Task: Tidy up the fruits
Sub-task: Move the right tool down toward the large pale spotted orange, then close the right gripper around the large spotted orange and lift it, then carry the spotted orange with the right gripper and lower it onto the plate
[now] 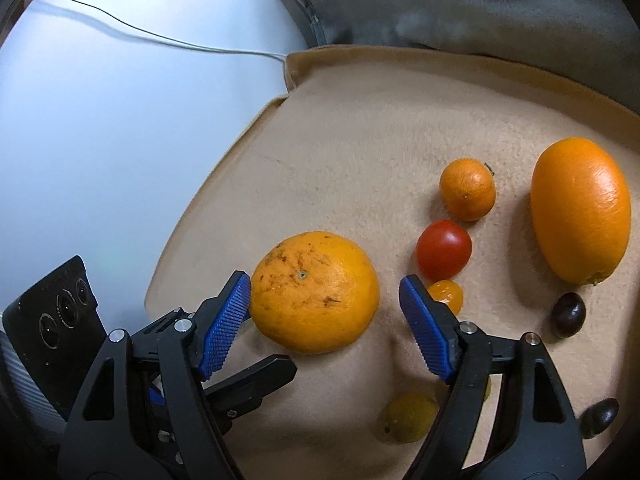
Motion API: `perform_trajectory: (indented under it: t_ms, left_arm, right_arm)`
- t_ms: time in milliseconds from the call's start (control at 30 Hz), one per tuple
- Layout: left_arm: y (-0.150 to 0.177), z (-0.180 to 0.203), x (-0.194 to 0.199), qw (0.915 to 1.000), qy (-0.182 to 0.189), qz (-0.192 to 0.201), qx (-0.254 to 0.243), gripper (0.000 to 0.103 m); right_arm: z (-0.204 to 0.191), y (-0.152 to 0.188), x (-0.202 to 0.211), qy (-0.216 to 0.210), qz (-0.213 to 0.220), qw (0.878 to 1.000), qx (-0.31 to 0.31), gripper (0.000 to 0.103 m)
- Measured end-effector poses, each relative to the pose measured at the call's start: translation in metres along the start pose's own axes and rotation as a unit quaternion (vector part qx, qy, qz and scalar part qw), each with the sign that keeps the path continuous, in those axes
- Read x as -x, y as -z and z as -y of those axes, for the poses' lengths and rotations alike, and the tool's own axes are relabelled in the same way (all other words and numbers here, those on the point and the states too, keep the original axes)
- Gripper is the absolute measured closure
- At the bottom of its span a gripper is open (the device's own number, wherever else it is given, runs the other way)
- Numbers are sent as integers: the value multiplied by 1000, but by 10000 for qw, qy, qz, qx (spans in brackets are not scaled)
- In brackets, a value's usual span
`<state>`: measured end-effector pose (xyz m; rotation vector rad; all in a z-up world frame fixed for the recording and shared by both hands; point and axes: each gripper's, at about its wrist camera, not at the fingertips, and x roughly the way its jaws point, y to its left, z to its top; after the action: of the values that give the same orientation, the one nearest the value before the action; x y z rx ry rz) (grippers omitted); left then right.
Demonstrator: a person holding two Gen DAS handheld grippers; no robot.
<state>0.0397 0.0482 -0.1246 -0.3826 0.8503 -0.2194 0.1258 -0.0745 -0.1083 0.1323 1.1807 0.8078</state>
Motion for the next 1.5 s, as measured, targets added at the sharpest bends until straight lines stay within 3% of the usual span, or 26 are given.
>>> perform_trajectory:
  t_ms: [867,1133,1500]
  left_arm:
    - [4,8,-6,9994,-115,-61,-315,46]
    - [2,24,-3,9989,-165,38,-439,46]
    - [-7,76,-8,9960,123,92,-876,46]
  right_arm:
    - [-1,-5,8,-22,-43,9998,186,29]
    - [2,-1,29,-30,112,9998,133,30]
    - [30,7,87,199,535,9984,-61,30]
